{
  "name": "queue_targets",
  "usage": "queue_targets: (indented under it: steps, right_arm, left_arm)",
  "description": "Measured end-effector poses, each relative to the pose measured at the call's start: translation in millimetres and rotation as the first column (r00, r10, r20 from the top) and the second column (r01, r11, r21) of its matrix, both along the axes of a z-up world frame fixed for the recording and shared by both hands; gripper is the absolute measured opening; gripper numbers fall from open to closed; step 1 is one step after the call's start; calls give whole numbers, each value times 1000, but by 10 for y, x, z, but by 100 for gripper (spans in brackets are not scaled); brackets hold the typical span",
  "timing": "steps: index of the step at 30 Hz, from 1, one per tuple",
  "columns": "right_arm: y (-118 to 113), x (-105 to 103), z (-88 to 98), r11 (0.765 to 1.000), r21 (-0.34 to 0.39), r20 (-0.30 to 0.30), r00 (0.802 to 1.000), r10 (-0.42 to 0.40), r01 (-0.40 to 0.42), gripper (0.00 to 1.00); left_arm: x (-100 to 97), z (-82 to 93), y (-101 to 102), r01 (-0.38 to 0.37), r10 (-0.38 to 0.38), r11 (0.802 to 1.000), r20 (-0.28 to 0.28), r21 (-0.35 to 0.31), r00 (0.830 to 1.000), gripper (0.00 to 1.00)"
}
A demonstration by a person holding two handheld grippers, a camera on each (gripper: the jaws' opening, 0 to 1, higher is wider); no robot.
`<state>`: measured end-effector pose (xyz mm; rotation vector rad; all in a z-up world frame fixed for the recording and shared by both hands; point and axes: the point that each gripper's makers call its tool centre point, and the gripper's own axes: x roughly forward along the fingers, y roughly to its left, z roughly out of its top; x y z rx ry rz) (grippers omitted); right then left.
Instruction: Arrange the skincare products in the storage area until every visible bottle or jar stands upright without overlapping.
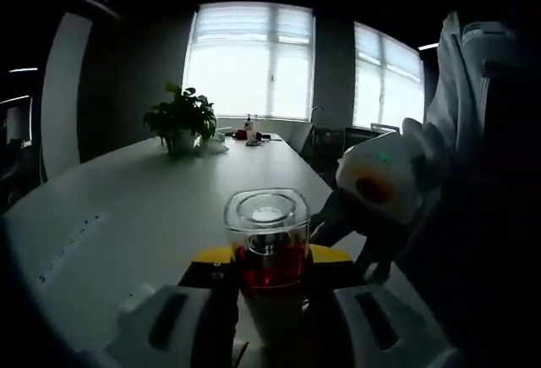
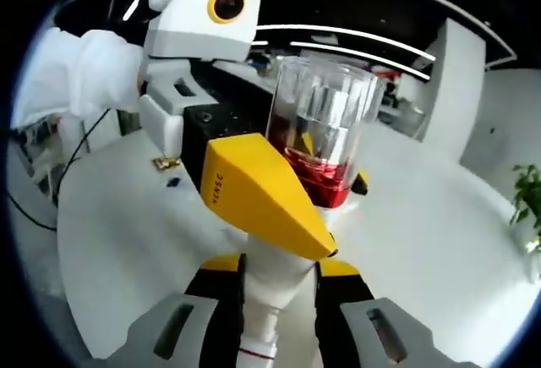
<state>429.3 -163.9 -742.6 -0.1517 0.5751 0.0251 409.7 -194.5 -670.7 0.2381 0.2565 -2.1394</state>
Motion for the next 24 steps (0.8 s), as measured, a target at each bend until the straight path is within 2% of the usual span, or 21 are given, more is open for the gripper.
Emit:
queue_targets:
  steps: [8, 14, 24]
  right_arm:
    - [30, -38, 12, 1000, -13, 5, 1000, 11, -11, 24]
    - [33, -42, 45, 999, -29, 16, 1000, 22, -21, 25]
    - [47, -62, 107, 1000, -14, 36, 999, 20, -19, 24]
  left_arm:
    - [-44, -4, 40, 43, -43, 999, 25, -15, 999, 26]
    - [-77, 8, 53, 30, -30, 999, 34, -14, 999, 26]
    - [-141, 75, 79, 29, -28, 999, 24, -43, 999, 26]
